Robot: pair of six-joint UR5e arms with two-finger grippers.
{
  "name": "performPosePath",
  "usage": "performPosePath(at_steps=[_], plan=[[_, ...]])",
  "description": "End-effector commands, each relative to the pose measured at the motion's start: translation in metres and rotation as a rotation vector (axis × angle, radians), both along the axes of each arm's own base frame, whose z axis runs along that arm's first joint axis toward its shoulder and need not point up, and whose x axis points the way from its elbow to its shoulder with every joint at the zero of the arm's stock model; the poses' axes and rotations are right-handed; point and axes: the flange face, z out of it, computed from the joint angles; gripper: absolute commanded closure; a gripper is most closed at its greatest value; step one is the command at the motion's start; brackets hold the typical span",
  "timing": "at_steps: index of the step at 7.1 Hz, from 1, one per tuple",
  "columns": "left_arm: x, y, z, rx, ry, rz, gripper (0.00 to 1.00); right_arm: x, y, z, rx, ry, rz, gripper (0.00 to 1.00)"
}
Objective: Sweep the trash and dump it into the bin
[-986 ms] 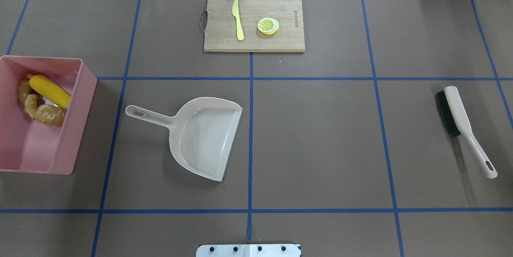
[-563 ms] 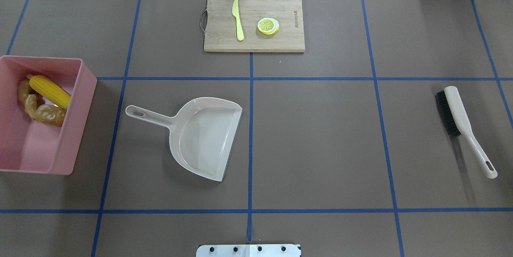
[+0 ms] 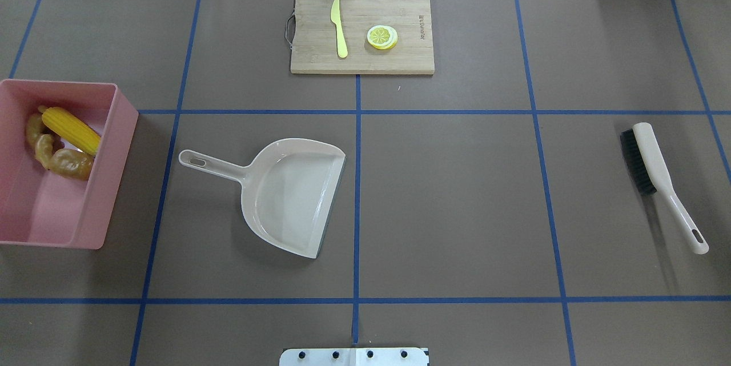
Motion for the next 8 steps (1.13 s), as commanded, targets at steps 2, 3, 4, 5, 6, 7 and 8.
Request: performPosePath(at_steps=[2,3,4,5,6,7,8], plan=[[-0.007,0.016,0.012,-0.032,-0.003,-0.019,0.02,0.005,0.003,0.003,-0.006,-0.001,0.009,0.0],[-0.008,0.02,0.014,-0.039,-0.002,-0.022,0.02,0.006,0.003,0.003,-0.006,-0.001,0.011,0.0],[-0.01,0.029,0.018,-0.054,-0.002,-0.028,0.02,0.006,0.004,0.004,-0.007,0.001,0.011,0.0],[-0.011,0.028,0.012,-0.041,0.002,-0.031,0.02,0.006,0.003,0.004,-0.006,0.002,0.011,0.0],[-0.012,0.029,0.012,-0.042,0.002,-0.035,0.02,0.006,0.003,0.004,-0.006,0.002,0.011,0.0],[-0.012,0.028,0.009,-0.036,0.002,-0.035,0.02,0.006,0.003,0.004,-0.006,0.002,0.011,0.0],[-0.012,0.027,0.007,-0.031,0.002,-0.035,0.02,0.007,0.004,0.005,-0.007,0.004,0.013,0.0]])
